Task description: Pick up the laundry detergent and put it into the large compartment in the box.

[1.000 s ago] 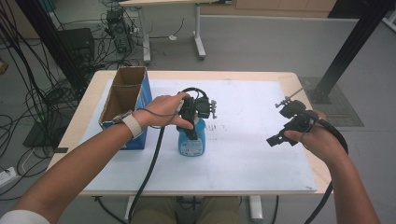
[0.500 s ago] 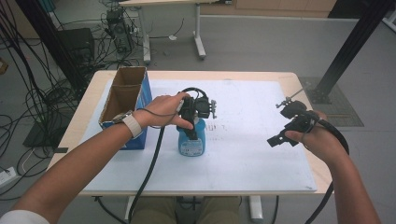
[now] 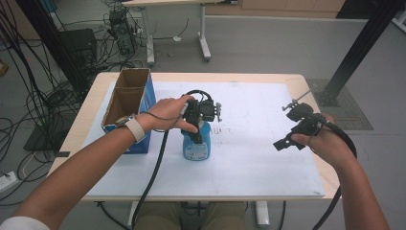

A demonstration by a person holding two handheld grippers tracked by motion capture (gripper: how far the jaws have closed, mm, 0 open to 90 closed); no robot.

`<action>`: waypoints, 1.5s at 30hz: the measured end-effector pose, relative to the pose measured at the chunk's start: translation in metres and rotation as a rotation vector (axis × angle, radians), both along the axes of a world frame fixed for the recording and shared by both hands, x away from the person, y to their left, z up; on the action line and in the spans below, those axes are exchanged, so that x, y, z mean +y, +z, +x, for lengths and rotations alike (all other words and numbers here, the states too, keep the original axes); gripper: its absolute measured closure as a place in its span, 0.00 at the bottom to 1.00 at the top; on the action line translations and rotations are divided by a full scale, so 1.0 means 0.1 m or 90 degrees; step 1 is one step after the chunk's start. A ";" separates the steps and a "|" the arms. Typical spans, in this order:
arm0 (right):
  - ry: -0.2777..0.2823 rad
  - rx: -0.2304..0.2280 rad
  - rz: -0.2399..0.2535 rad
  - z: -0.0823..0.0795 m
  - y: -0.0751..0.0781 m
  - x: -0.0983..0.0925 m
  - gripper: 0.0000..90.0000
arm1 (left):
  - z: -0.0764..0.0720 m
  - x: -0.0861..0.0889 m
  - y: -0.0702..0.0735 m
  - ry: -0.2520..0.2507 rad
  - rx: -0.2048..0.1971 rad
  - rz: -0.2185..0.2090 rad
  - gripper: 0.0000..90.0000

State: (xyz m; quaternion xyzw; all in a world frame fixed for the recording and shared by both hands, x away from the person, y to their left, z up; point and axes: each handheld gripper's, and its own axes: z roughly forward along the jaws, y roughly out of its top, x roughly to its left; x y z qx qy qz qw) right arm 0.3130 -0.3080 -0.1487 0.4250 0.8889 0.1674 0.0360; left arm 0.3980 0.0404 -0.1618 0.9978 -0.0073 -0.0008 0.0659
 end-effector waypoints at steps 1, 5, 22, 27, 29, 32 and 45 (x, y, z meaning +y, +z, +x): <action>0.000 0.000 0.001 0.00 0.00 0.00 0.09 | 0.00 0.00 0.00 0.000 0.000 0.000 0.44; 0.002 0.000 0.001 0.01 0.00 0.01 0.09 | -0.01 0.01 0.00 -0.003 -0.003 -0.002 0.44; 0.008 -0.002 -0.003 0.05 0.01 0.07 0.09 | -0.05 0.02 -0.01 -0.004 -0.010 -0.006 0.43; 0.008 -0.002 -0.002 0.05 0.01 0.07 0.09 | -0.04 0.02 0.00 -0.003 -0.009 -0.005 0.43; 0.007 -0.001 -0.003 0.05 0.02 0.07 0.09 | -0.04 0.02 -0.01 -0.003 -0.009 -0.006 0.43; 0.006 -0.003 -0.004 0.04 0.02 0.07 0.09 | -0.04 0.02 -0.01 -0.003 -0.009 -0.006 0.43; 0.006 -0.002 -0.003 0.04 0.01 0.06 0.09 | -0.03 0.03 -0.01 -0.001 -0.007 -0.007 0.43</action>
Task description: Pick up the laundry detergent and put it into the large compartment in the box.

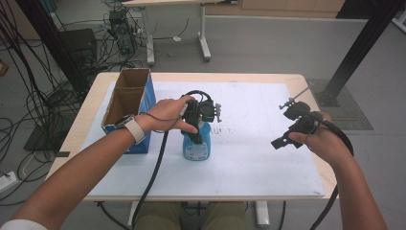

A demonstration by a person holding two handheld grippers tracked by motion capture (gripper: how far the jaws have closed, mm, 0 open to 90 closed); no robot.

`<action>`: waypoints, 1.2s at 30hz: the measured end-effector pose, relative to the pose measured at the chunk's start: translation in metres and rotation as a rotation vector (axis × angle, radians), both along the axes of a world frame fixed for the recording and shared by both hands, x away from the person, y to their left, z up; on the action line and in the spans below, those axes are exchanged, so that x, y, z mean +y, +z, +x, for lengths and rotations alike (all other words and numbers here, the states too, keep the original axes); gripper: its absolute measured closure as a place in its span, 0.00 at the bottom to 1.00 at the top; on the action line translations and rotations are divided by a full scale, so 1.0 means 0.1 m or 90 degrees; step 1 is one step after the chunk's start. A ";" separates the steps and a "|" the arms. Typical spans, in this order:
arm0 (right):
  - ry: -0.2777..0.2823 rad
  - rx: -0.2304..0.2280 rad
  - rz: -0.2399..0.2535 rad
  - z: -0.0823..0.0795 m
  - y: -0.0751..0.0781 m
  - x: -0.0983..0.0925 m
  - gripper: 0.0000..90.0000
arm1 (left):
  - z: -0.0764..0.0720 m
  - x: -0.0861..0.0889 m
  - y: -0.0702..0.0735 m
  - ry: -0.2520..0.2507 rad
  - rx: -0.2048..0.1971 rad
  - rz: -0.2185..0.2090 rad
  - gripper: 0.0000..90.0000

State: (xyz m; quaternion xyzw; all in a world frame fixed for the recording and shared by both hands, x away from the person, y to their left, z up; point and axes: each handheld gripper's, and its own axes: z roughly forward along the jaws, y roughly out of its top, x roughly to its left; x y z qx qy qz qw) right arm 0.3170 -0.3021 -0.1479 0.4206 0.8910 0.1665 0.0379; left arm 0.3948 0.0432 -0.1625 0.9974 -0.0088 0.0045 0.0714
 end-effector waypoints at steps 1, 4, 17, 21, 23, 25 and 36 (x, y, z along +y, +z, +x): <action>0.000 -0.001 0.000 0.00 0.00 0.00 0.09 | 0.00 0.00 0.00 0.000 0.000 0.000 0.43; 0.000 0.001 -0.001 0.00 0.00 0.00 0.09 | 0.00 0.00 0.00 -0.004 -0.002 -0.001 0.43; 0.001 0.003 0.001 0.01 -0.02 0.00 0.09 | 0.00 0.01 0.00 0.001 0.000 -0.001 0.43; -0.001 0.002 0.003 -0.01 -0.02 -0.02 0.09 | 0.00 -0.01 0.00 0.001 0.001 0.002 0.44; -0.004 0.002 0.004 -0.02 -0.02 -0.04 0.09 | 0.00 -0.01 0.00 0.004 0.003 0.003 0.44; -0.004 0.002 0.004 -0.02 -0.02 -0.04 0.09 | 0.01 -0.01 0.00 0.002 0.001 0.003 0.44; -0.002 0.000 0.003 -0.01 -0.02 -0.03 0.09 | -0.03 -0.01 0.00 0.005 -0.004 0.002 0.44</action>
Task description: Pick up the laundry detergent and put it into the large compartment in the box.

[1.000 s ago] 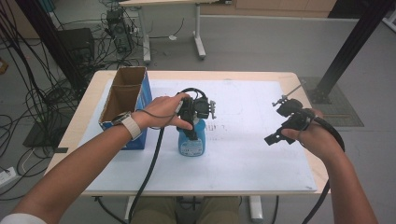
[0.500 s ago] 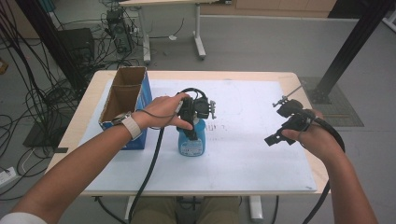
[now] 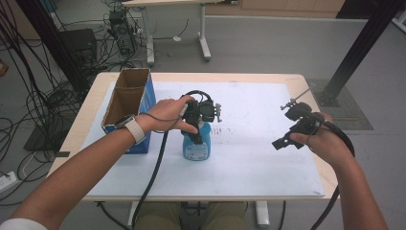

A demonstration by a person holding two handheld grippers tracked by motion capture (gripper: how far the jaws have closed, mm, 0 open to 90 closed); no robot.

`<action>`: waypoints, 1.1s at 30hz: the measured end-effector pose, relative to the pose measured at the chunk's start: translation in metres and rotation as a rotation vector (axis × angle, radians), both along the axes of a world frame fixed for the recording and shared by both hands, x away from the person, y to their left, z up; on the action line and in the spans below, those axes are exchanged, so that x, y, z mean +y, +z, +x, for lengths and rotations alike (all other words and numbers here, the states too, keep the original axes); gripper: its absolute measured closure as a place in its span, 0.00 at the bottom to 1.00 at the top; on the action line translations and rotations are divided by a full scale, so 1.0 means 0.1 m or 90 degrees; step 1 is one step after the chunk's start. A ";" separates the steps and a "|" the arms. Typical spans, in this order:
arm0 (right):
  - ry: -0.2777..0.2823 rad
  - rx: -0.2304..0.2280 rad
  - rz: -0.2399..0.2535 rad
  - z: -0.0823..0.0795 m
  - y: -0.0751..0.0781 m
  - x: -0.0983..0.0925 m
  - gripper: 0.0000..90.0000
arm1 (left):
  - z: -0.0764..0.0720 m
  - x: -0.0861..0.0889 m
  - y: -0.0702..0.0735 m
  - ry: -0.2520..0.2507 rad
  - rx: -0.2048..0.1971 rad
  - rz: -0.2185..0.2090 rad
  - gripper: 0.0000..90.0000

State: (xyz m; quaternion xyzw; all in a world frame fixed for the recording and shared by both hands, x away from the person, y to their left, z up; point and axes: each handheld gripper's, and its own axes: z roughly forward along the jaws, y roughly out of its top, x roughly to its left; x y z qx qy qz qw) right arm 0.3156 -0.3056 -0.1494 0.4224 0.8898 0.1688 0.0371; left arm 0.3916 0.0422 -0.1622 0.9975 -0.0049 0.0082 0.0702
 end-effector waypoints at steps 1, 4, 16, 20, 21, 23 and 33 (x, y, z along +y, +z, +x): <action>0.000 0.000 0.001 0.00 0.00 0.00 0.09 | 0.00 0.00 0.00 -0.001 -0.001 0.000 0.44; 0.002 0.000 0.000 0.00 0.00 0.00 0.09 | 0.00 0.01 0.00 0.001 -0.001 -0.002 0.44; -0.002 -0.003 0.002 -0.03 0.00 -0.03 0.09 | -0.03 0.00 0.01 0.004 -0.005 0.000 0.44; -0.004 -0.004 0.003 -0.04 0.01 -0.04 0.09 | -0.04 0.02 0.01 0.015 -0.004 -0.004 0.44; -0.005 -0.004 0.003 -0.04 0.01 -0.04 0.09 | -0.04 0.02 0.01 0.019 -0.007 -0.004 0.44; -0.005 -0.004 0.004 -0.05 0.00 -0.04 0.09 | -0.05 0.02 0.02 0.025 -0.012 -0.004 0.44; -0.002 0.002 0.004 -0.02 -0.03 -0.02 0.09 | -0.03 0.08 0.08 0.041 -0.004 -0.016 0.44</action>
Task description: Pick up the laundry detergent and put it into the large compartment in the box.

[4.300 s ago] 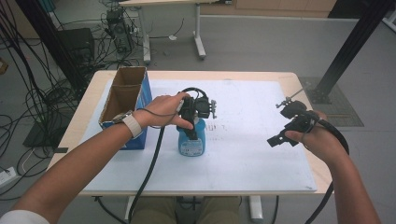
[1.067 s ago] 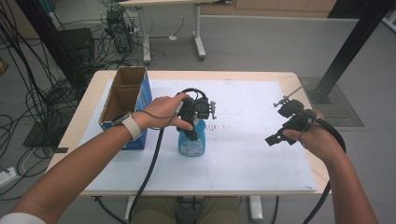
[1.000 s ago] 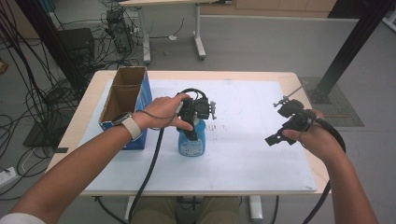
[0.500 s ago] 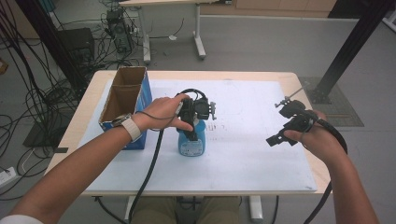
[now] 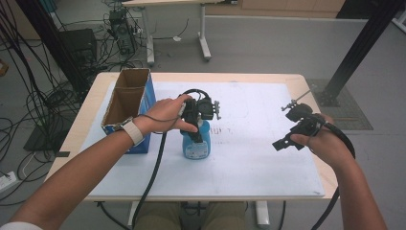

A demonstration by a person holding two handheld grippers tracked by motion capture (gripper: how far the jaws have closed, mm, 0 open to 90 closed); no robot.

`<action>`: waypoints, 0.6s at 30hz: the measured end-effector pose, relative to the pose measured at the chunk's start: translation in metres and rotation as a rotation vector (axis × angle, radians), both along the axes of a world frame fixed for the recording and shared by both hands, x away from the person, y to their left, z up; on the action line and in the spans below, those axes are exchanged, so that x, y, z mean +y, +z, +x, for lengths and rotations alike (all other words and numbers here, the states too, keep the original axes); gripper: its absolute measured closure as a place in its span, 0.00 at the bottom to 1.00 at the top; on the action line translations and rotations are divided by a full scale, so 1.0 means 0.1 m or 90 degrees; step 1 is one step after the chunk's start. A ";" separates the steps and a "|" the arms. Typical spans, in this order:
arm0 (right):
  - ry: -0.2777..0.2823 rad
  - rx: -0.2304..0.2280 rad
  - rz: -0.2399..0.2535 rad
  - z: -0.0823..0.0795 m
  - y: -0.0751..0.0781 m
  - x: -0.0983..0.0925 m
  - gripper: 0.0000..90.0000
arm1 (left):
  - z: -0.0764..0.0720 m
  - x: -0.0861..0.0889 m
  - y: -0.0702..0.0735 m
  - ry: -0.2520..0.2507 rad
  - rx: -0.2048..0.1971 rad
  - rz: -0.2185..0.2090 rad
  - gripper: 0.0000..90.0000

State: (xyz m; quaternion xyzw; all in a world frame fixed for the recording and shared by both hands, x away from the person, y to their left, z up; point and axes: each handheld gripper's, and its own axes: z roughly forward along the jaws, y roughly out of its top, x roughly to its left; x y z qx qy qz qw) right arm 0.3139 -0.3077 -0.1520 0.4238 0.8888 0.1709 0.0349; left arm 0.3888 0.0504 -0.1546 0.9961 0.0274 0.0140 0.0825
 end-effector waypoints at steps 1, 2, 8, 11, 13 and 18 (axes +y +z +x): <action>-0.001 0.000 0.000 0.00 0.00 0.00 0.09 | 0.00 0.00 0.01 0.002 0.000 0.001 0.44; -0.002 0.000 0.000 0.00 0.00 0.01 0.09 | -0.01 0.00 0.01 0.005 -0.002 0.000 0.44; -0.002 -0.003 -0.002 0.00 0.02 0.02 0.09 | -0.03 0.00 0.08 0.022 -0.001 -0.008 0.44; -0.001 -0.003 -0.003 -0.01 0.02 0.03 0.09 | -0.05 0.02 0.11 0.029 -0.002 -0.013 0.44; -0.002 -0.005 -0.002 -0.01 0.03 0.03 0.09 | -0.06 0.01 0.13 0.032 -0.004 -0.010 0.44; -0.001 -0.005 -0.003 -0.02 0.03 0.03 0.09 | -0.08 0.00 0.18 0.043 -0.008 -0.001 0.44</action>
